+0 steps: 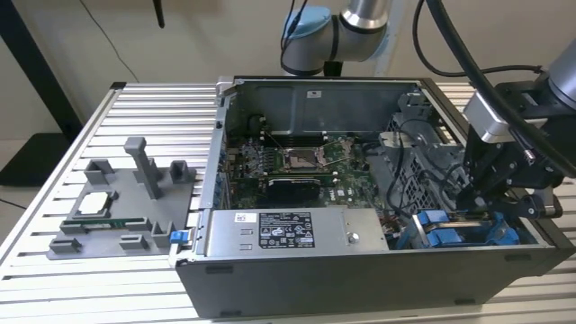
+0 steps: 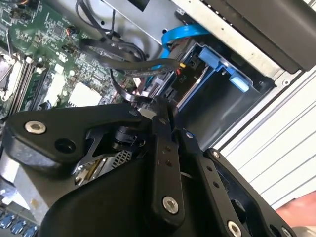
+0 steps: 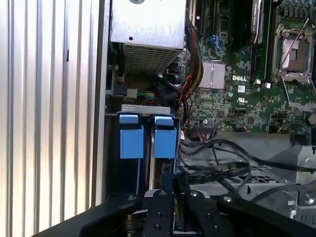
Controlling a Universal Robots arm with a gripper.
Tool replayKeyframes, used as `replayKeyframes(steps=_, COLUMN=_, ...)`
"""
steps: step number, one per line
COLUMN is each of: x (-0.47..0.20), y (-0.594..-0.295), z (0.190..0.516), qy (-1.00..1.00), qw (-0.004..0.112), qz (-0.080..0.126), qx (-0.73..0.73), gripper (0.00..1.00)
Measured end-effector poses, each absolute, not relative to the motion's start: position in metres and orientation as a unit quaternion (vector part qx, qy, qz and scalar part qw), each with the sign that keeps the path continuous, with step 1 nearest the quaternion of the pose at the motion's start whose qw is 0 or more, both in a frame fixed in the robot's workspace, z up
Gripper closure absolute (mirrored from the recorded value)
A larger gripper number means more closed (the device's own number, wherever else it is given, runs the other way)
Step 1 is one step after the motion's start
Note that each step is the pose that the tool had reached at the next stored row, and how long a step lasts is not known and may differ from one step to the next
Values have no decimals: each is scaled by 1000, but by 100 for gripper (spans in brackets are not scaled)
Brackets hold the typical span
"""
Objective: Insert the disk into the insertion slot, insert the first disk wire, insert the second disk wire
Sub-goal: 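Insert the second disk wire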
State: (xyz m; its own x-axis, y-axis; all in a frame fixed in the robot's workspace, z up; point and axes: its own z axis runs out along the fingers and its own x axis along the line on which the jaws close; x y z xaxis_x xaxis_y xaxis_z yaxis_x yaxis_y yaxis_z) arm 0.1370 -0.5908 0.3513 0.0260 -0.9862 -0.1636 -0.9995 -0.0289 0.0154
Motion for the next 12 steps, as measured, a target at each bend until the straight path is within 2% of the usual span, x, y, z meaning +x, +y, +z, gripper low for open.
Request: replayKeyframes(steps=12, x=142, y=-591, z=344, qy=694, qw=57, qz=60, qx=-715, gripper=100)
